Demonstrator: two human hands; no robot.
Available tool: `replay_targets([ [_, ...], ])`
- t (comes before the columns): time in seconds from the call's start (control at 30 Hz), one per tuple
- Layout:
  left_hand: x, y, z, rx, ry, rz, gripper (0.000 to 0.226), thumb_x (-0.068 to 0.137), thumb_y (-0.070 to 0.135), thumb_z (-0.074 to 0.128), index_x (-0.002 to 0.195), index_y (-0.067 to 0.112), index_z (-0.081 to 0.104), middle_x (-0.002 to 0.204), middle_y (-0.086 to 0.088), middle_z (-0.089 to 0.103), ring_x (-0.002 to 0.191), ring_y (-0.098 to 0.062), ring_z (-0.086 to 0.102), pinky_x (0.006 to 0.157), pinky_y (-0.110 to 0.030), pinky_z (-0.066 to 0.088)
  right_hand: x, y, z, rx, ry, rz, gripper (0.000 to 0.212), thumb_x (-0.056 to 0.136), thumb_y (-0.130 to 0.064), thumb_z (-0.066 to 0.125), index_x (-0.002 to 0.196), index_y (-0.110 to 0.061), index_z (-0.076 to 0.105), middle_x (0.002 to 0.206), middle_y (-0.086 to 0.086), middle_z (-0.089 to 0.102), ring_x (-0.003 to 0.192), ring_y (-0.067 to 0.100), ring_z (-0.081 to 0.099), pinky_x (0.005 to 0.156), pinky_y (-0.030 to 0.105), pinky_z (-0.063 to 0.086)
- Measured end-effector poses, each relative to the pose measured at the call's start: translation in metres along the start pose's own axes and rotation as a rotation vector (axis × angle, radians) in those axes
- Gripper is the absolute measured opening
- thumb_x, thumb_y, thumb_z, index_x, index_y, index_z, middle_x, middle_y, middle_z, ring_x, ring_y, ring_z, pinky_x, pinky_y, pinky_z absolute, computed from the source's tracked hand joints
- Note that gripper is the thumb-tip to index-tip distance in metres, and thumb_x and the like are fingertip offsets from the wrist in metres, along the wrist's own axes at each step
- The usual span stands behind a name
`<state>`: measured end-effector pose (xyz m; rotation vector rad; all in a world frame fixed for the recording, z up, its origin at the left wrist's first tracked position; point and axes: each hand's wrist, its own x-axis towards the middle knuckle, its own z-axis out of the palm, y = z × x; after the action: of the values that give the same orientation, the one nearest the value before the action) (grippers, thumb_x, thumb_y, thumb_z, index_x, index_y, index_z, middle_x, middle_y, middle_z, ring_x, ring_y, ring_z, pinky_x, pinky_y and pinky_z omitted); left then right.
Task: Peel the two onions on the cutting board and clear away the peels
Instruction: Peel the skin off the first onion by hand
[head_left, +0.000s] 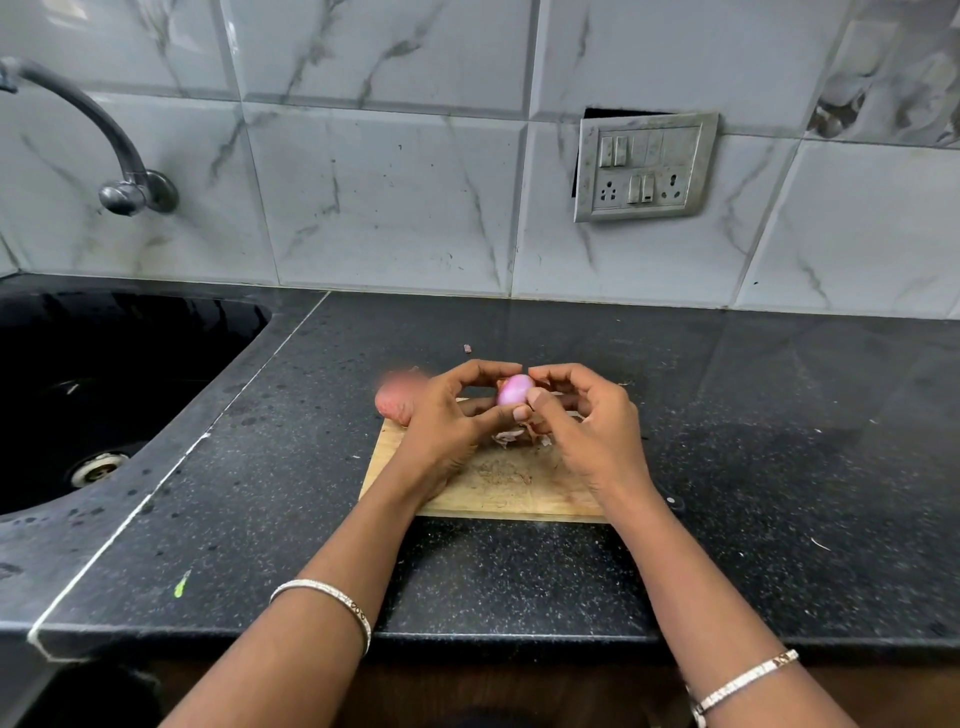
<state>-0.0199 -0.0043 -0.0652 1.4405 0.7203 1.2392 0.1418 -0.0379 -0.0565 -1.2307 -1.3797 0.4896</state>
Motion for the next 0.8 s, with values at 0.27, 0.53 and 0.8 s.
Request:
replay_targets([
  [0.27,-0.0018,0.0040,0.0000,-0.036,-0.016,-0.046,0.047,0.079,-0.001,0.082,0.123,0.008,0.068,0.103,-0.017,0.078,0.094,-0.030,0.076,0.080,-0.033,0.062,0.0026,0.0052,-0.0021,0.088,0.018,0.073,0.024,0.089,-0.005,0.068,0.104,-0.019,0.080,0.092,-0.001,0.079,0.083,0.017,0.077,0.080,0.046,0.063],
  [0.53,-0.0007,0.0027,-0.0002,-0.093,-0.053,-0.064,0.055,0.082,-0.006,0.077,0.134,0.005,0.062,0.110,-0.015,0.077,0.099,-0.026,0.075,0.083,-0.031,0.061,0.0002,0.0012,-0.0024,0.148,-0.019,0.137,0.030,0.085,-0.007,0.071,0.113,-0.015,0.077,0.096,-0.001,0.079,0.089,0.017,0.076,0.083,0.044,0.062],
  [0.8,0.0013,-0.0023,-0.0020,-0.107,-0.069,-0.062,0.058,0.084,-0.013,0.072,0.139,0.001,0.058,0.123,-0.009,0.073,0.112,-0.022,0.071,0.084,-0.025,0.059,-0.0008,-0.0033,-0.0021,0.068,-0.009,0.055,0.034,0.083,-0.017,0.081,0.116,-0.018,0.076,0.104,-0.006,0.078,0.097,0.004,0.073,0.091,0.037,0.060],
])
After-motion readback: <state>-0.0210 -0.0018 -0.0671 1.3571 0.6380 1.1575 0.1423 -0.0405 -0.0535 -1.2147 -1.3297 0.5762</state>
